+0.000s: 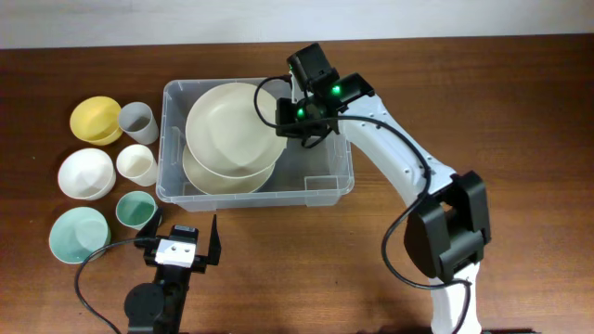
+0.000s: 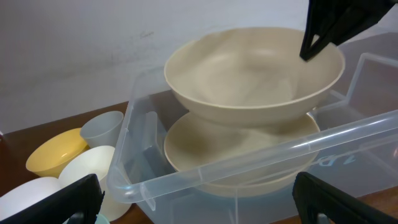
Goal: Pack container
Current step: 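Lower the cream bowl onto the stacked bowl and open the right gripper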
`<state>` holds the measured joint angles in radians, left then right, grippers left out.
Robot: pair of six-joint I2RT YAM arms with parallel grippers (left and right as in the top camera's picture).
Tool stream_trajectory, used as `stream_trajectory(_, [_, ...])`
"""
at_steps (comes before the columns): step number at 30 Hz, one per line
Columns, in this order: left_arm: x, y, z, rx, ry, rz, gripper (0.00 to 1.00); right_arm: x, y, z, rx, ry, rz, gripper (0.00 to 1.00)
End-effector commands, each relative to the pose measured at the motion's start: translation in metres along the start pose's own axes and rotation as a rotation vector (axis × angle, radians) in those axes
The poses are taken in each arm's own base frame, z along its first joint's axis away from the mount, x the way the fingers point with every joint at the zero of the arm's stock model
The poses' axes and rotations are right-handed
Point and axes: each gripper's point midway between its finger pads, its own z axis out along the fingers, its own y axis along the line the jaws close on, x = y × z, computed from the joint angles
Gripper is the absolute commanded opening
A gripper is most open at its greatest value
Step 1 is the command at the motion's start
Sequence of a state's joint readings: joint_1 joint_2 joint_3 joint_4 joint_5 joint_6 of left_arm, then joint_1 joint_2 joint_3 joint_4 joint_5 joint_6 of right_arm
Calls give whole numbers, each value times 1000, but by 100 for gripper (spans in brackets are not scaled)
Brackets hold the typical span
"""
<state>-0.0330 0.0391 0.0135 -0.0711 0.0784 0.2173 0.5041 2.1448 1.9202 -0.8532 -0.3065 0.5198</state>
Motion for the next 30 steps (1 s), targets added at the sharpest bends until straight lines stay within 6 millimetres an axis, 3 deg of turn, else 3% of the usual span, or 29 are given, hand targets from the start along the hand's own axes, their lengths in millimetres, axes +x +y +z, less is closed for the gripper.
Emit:
stream_trajectory(1, [2,0,0,-1,4,4,100,7,-5,19,8,36,22,4])
stream_trajectory(11, [2,0,0,-1,4,4,100,23,-5,47,-37,120,36,4])
stream_trajectory(27, [2,0,0,-1,4,4,100,33,10,49,-64,146,35,5])
stream_trajectory(30, [2,0,0,-1,4,4,100,34,10,49,-62,149,36,13])
